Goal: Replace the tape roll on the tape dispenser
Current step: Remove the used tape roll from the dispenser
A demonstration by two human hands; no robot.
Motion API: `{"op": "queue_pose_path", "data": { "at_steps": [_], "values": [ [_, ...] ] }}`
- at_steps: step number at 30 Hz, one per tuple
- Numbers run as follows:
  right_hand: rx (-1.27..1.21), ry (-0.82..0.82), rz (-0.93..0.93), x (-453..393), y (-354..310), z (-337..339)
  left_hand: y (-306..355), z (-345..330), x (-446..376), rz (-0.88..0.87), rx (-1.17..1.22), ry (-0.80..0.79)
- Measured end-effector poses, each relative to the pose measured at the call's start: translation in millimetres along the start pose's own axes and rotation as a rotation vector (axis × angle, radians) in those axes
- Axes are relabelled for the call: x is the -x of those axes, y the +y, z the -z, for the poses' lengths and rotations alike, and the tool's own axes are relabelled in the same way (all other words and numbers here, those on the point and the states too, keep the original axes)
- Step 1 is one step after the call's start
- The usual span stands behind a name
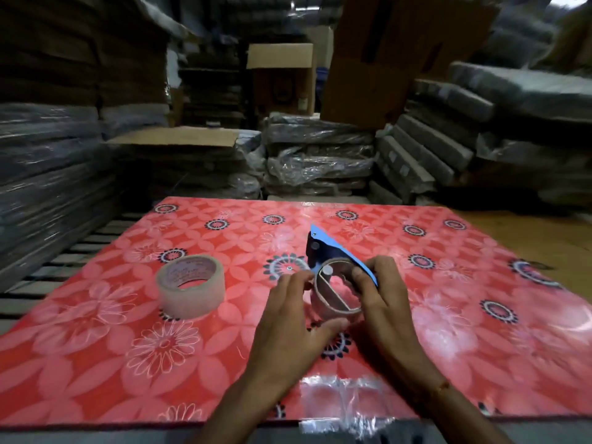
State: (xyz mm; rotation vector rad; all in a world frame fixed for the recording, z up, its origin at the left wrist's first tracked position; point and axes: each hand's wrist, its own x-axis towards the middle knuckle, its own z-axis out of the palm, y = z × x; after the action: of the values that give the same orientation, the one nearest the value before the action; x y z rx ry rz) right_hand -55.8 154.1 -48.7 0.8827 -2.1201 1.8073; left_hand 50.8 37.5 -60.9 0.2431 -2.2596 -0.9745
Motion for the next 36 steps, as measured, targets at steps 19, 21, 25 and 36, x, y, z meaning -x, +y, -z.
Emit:
{"op": "queue_pose_path", "data": {
  "at_steps": [19,21,25,36],
  "values": [
    [-0.268,-0.401,-0.394,-10.1,14.1,36.8,-29.5,25.7,-23.2,0.113,0.117,-0.226],
    [-0.292,-0.333,-0.385,-14.3,14.4,34.2,-31.9,23.2,-25.9,0.123,0.105,-0.179],
    [-0.394,-0.187,-0.431,-12.4,13.1,36.2,-31.6,20.0,-26.0,0.127,0.066,-0.097],
    [-0.021,-0.489,-0.195,0.5,13.2,44.9,-33.6,18.4,-26.2,0.103,0.002,0.007]
  ]
}}
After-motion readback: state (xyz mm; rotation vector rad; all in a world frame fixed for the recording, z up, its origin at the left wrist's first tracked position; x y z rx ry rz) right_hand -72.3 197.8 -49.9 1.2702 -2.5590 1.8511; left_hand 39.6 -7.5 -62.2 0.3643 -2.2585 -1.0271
